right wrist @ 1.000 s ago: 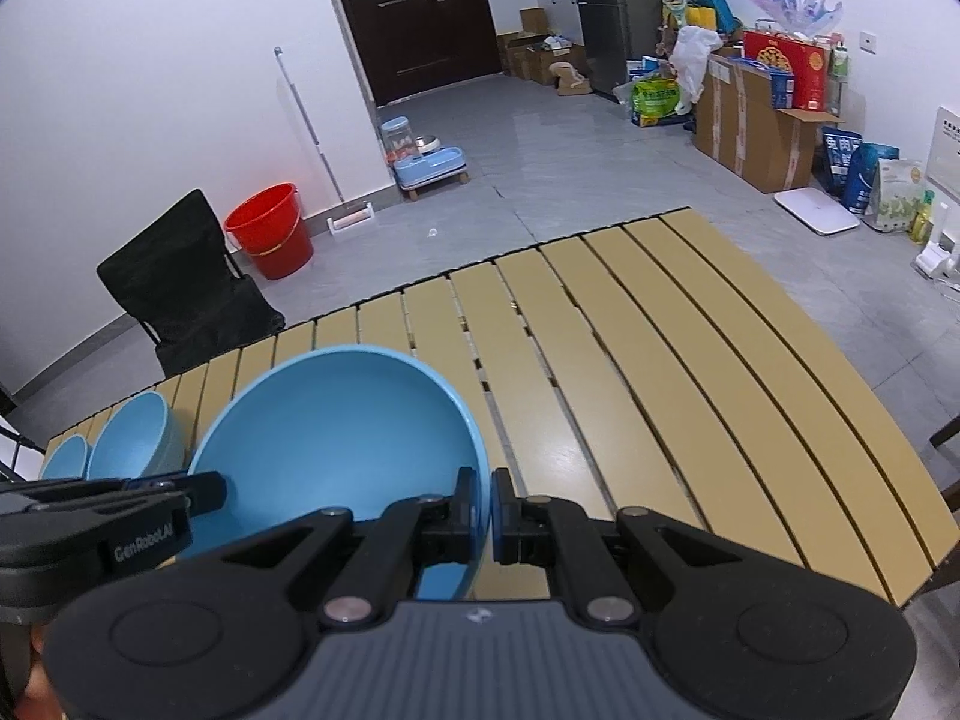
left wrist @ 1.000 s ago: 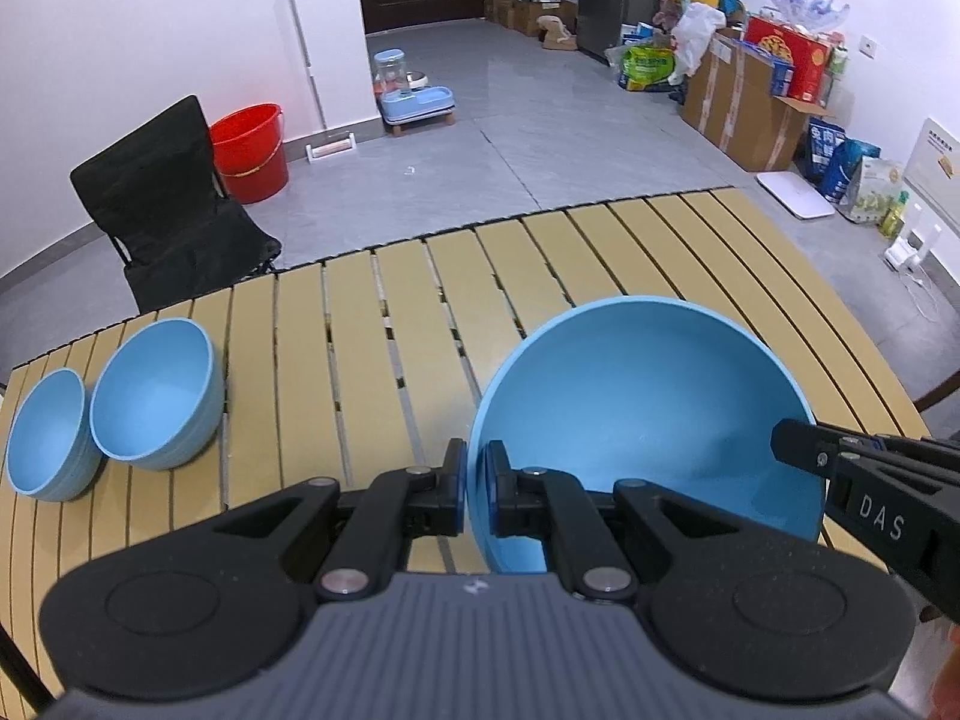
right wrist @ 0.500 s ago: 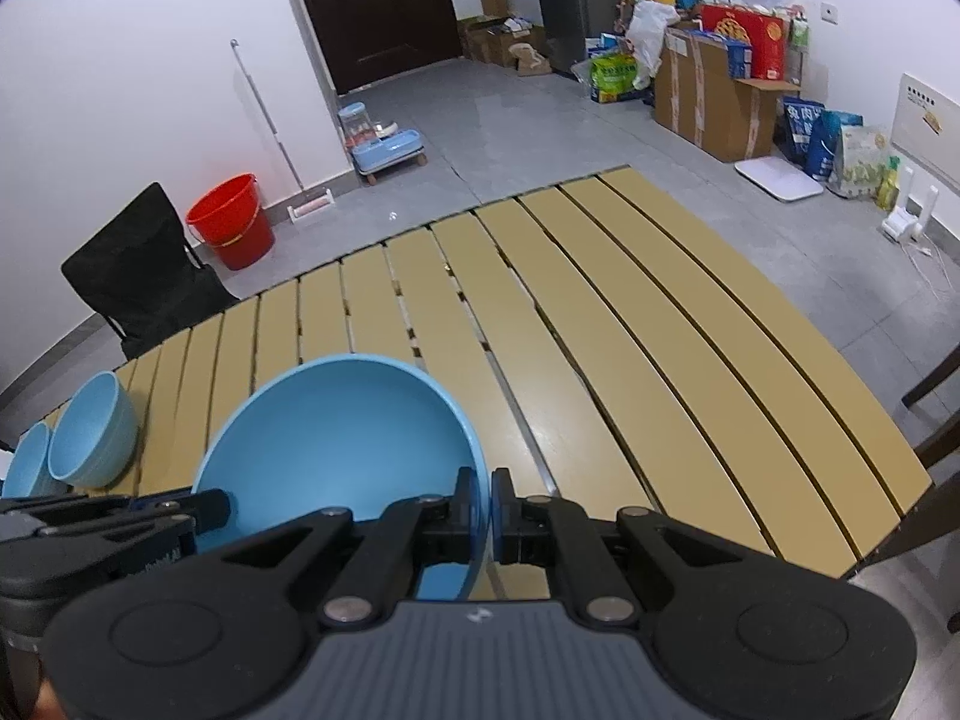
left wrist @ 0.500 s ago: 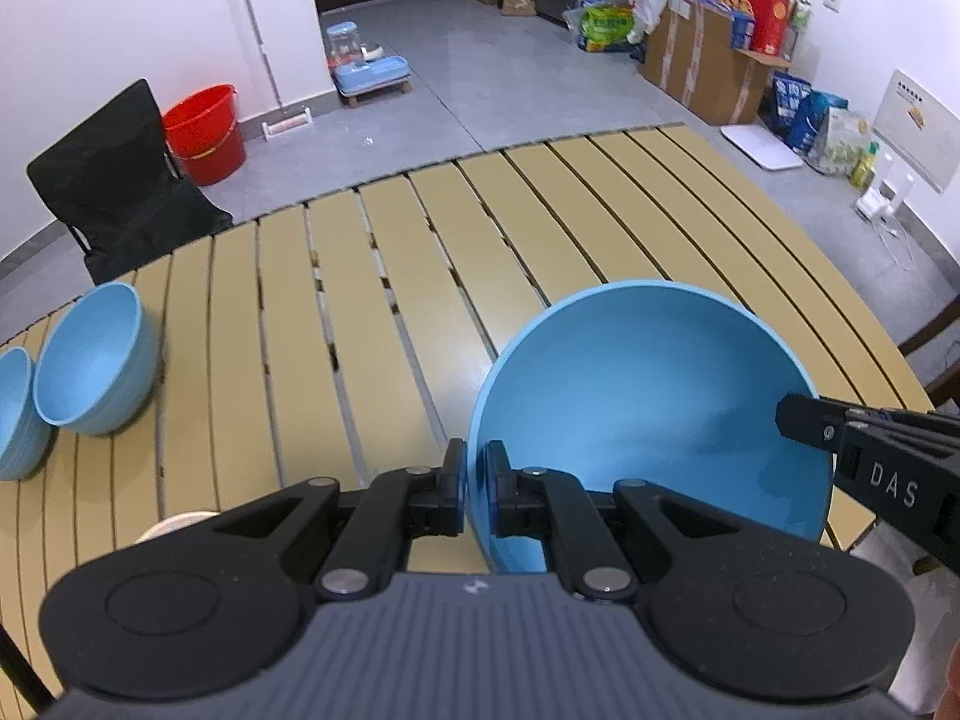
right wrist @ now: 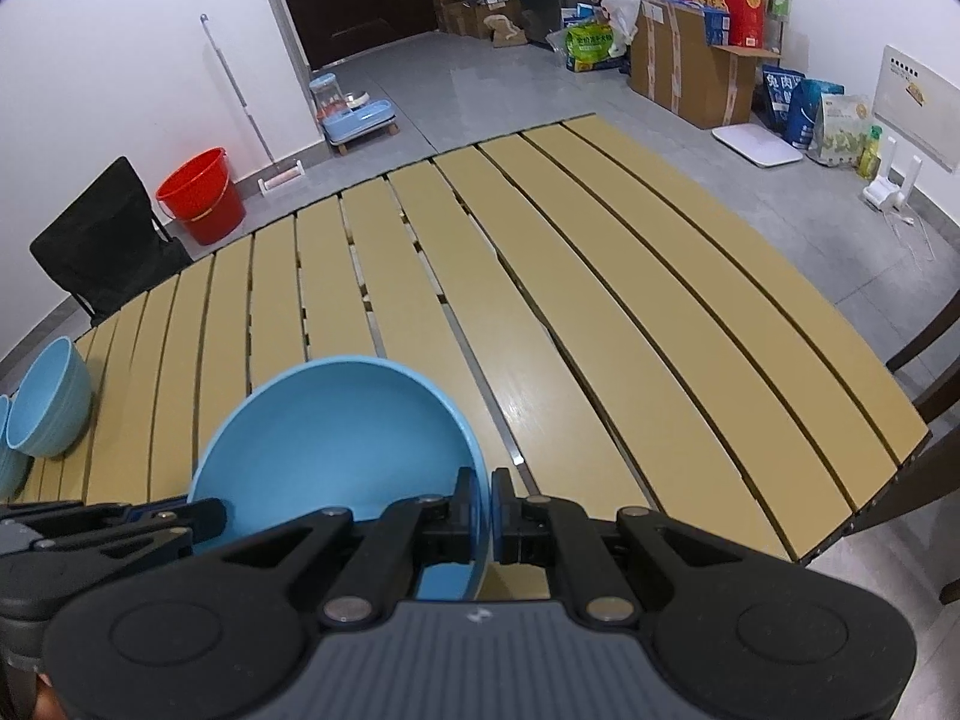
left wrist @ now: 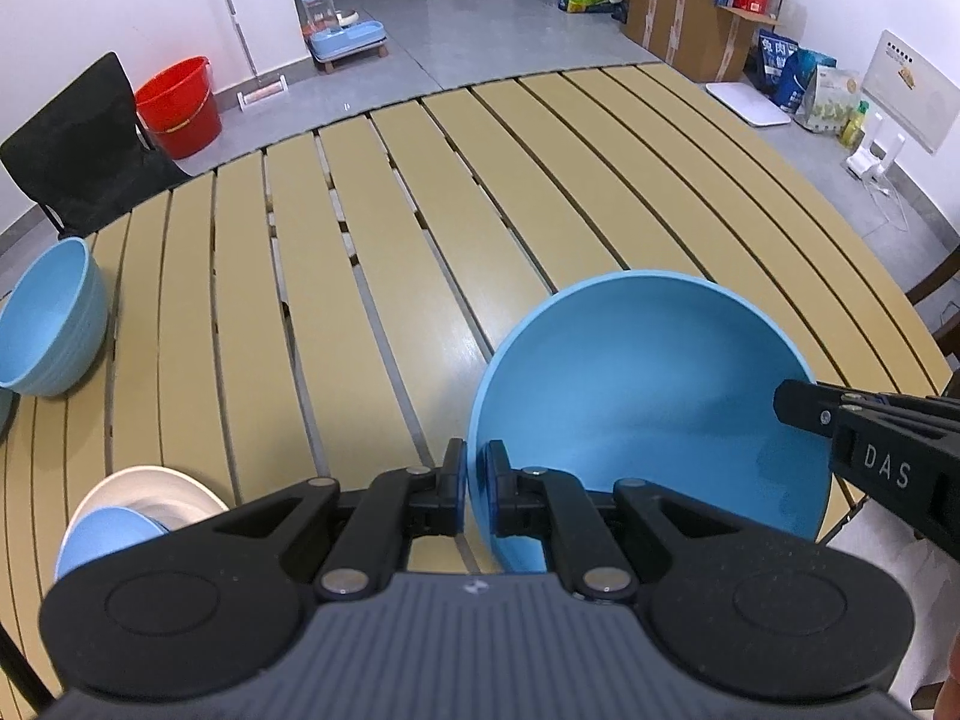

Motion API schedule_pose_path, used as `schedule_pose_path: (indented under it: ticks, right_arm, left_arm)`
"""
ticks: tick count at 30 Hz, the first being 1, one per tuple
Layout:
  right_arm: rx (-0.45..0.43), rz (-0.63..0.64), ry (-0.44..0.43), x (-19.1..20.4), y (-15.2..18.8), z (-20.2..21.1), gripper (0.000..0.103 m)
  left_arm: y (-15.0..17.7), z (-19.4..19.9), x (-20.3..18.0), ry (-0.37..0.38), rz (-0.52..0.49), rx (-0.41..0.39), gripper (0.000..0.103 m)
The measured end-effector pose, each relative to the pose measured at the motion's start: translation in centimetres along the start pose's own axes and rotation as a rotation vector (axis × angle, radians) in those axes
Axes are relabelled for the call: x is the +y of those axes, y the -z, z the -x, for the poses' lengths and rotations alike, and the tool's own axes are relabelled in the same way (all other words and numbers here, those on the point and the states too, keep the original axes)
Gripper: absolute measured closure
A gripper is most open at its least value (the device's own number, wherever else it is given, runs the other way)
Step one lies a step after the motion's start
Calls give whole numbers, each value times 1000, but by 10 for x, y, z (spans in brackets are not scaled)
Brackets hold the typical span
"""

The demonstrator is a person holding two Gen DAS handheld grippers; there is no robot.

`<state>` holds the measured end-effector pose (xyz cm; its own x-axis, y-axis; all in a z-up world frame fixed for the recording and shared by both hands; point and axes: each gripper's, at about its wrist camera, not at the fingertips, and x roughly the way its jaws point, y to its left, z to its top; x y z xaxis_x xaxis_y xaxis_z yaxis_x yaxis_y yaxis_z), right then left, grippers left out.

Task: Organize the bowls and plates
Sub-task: 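Lift and carry both held bowls toward the plate stack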

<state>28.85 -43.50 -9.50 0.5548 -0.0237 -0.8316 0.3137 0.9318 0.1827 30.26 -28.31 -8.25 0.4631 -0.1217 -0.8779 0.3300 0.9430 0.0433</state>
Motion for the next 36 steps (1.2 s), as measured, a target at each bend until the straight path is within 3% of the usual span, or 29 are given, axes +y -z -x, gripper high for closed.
schedule_pose_path:
  ticks: [31,36]
  right_arm:
    - [36,-47,-8,-11,10,-22,98]
    - [39,-77,-33,-14,11,-21,89]
  left_arm:
    - [11,-13,-12,-6,-30,20,95]
    - [10,-9,-11,9,-28,17,93]
